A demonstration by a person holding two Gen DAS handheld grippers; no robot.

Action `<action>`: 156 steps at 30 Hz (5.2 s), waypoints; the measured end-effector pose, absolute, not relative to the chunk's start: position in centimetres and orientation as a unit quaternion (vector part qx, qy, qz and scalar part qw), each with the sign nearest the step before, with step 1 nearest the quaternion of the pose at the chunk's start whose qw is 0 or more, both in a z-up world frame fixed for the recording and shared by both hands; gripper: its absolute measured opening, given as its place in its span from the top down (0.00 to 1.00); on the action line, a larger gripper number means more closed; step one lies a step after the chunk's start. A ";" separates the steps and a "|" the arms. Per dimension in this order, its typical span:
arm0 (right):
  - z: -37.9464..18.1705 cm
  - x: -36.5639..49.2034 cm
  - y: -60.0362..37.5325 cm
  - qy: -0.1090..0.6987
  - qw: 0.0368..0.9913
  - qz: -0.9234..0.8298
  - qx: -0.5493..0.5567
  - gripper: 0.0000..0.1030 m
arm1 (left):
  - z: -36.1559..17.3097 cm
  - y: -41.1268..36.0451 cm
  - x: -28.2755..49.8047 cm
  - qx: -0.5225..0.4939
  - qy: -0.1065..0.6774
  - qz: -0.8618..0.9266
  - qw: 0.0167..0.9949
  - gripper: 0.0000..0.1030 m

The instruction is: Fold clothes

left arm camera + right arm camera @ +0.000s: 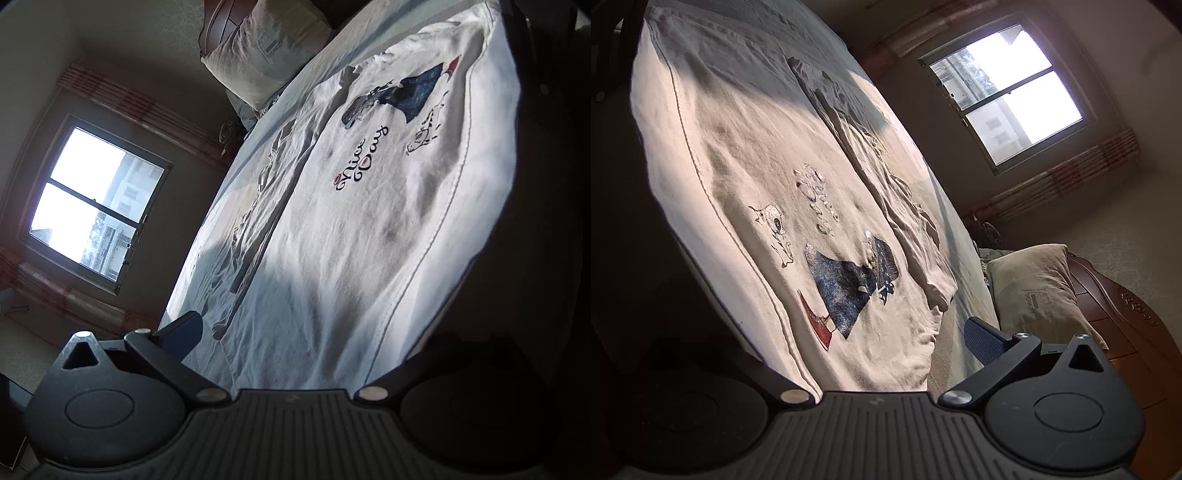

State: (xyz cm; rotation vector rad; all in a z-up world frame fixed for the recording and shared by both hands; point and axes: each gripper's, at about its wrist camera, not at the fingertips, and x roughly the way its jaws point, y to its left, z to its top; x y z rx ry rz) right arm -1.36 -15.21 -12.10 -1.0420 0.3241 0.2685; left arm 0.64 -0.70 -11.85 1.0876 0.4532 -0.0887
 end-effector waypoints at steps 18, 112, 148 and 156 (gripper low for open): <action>-11.4 1.1 -16.4 0.099 0.857 0.017 -0.505 0.00 | -10.1 -0.2 2.2 0.502 0.192 0.039 0.843 0.00; -4.9 25.0 -21.4 0.312 0.912 0.205 -0.168 0.00 | -5.2 11.7 24.8 0.232 0.381 -0.142 0.883 0.01; -6.6 22.5 -20.8 0.346 0.903 0.207 -0.150 0.00 | -8.1 17.0 20.0 0.013 0.441 -0.107 0.891 0.01; -5.7 23.0 -19.8 0.326 0.904 0.261 -0.089 0.00 | -7.1 14.0 24.0 0.022 0.393 -0.168 0.904 0.00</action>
